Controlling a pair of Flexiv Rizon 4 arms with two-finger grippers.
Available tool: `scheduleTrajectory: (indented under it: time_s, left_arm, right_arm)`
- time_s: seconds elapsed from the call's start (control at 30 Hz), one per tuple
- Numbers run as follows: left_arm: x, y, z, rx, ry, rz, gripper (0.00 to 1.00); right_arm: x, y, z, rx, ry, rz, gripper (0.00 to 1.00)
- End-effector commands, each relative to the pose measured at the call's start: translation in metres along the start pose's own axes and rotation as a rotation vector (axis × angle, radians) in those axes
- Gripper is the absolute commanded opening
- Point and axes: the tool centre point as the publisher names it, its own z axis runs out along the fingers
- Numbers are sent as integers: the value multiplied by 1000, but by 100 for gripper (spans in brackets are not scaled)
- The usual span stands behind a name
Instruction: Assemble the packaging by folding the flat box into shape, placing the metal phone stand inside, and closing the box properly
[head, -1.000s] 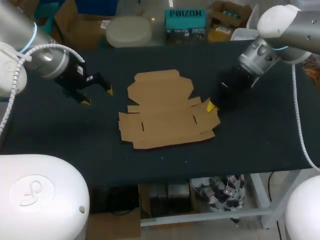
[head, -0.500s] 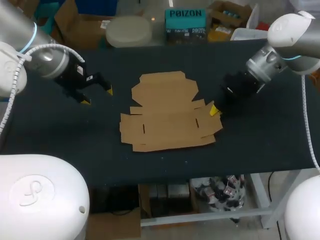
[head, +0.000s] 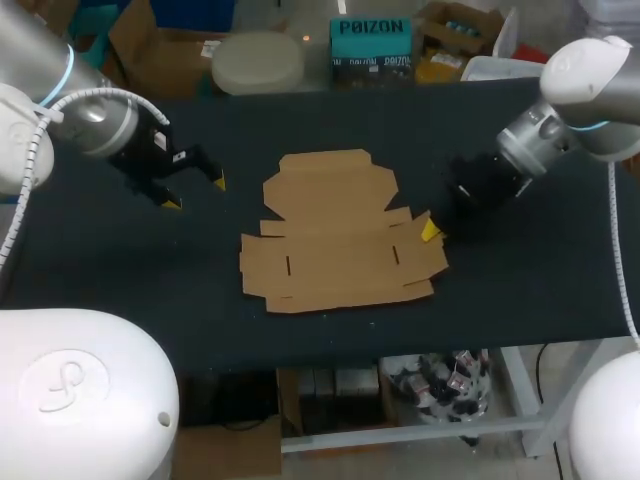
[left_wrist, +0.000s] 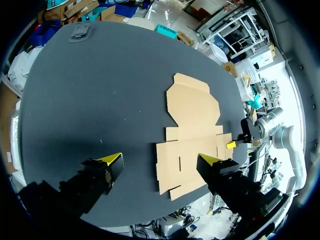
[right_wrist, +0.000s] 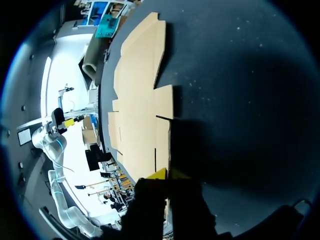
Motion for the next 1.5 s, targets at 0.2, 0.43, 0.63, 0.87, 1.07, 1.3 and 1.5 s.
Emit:
scheduleTrajectory:
  time_s: [0.2,0.43,0.63,0.87,1.07,1.3,1.5]
  left_arm:
    - [2,0,-1,-3,-10,-1,100]
    - [2,0,-1,-3,-10,-1,100]
    - [2,0,-1,-3,-10,-1,100]
    - [2,0,-1,-3,-10,-1,100]
    - [2,0,-1,-3,-10,-1,100]
    - [3,-4,-4,-12,6,0,96]
    - [6,-3,-8,-16,23,10,0]
  right_arm:
    - [-5,3,-4,29,10,1,0]
    - [-8,0,-2,45,17,7,5]
    - [-5,-3,-16,33,3,19,100]
    - [3,-3,-48,1,-42,13,100]
    - [10,2,-79,-16,-59,-31,100]
    - [13,11,-105,-62,-72,-64,91]
    - [11,20,-113,-85,-72,-66,19]
